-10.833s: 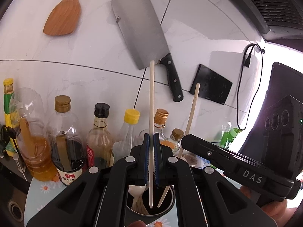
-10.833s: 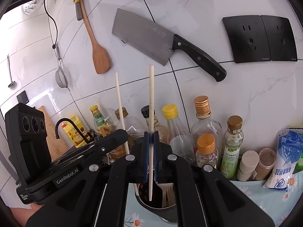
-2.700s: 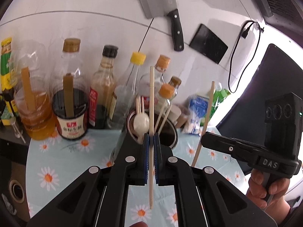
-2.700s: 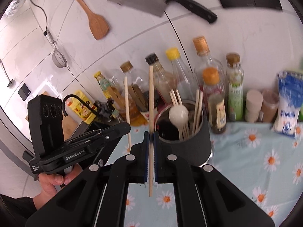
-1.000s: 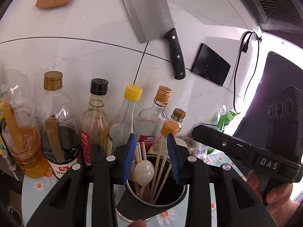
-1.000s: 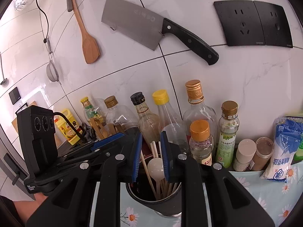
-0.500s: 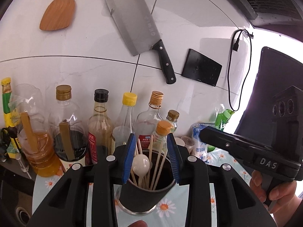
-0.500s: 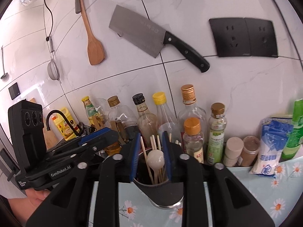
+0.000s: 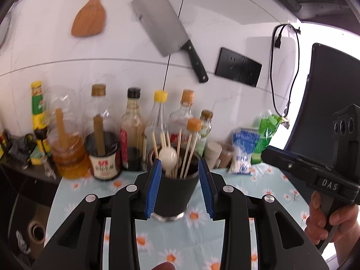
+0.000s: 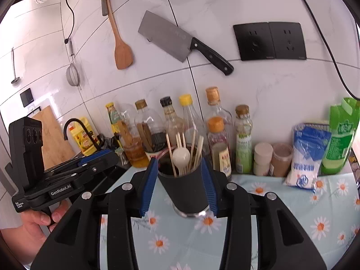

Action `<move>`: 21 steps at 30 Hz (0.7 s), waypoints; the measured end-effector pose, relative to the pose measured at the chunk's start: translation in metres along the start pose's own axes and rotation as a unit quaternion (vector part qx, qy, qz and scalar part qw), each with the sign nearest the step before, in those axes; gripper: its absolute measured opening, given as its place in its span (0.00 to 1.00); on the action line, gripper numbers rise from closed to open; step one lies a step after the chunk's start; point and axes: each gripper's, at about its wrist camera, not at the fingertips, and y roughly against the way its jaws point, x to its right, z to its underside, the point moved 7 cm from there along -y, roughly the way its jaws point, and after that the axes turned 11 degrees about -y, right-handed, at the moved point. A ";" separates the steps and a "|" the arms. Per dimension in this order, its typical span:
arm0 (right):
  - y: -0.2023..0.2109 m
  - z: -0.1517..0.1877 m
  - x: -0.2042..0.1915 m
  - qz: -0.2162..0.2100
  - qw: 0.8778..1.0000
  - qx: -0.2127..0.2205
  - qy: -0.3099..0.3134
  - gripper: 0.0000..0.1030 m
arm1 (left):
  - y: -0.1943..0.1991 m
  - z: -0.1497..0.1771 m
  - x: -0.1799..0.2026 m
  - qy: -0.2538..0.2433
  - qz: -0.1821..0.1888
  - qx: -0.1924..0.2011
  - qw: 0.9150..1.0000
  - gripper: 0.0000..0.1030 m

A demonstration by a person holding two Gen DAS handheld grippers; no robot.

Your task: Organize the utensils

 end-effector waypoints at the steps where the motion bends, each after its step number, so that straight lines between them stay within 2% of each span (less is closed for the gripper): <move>1: 0.003 0.004 0.002 -0.001 1.000 -0.002 0.001 0.42 | 0.003 0.007 0.002 0.001 -0.003 -0.007 1.000 0.32; 6: 0.011 0.035 0.022 0.012 1.000 -0.020 -0.002 0.47 | 0.009 0.044 0.012 0.004 -0.020 -0.037 0.999 0.36; 8: 0.015 0.049 0.031 0.020 0.999 -0.034 -0.008 0.56 | 0.010 0.056 0.016 0.008 -0.021 -0.047 0.999 0.36; 10: 0.020 0.061 0.039 0.021 0.999 -0.041 -0.010 0.57 | 0.011 0.070 0.021 0.009 -0.025 -0.058 0.998 0.37; 12: 0.024 0.074 0.048 0.029 0.998 -0.050 -0.005 0.62 | 0.012 0.085 0.027 0.006 -0.032 -0.069 0.997 0.48; 15: 0.032 0.088 0.057 0.034 0.998 -0.055 -0.004 0.70 | 0.015 0.101 0.035 0.013 -0.028 -0.081 0.996 0.54; 17: 0.038 0.093 0.062 0.038 0.998 -0.053 -0.002 0.81 | 0.017 0.111 0.041 0.010 -0.030 -0.091 0.995 0.59; 19: 0.046 0.096 0.062 0.039 0.998 -0.043 0.009 0.87 | 0.020 0.117 0.048 0.001 -0.034 -0.093 0.995 0.72; 21: 0.051 0.096 0.061 0.045 0.998 -0.031 0.021 0.90 | 0.023 0.122 0.053 -0.014 -0.041 -0.092 0.995 0.89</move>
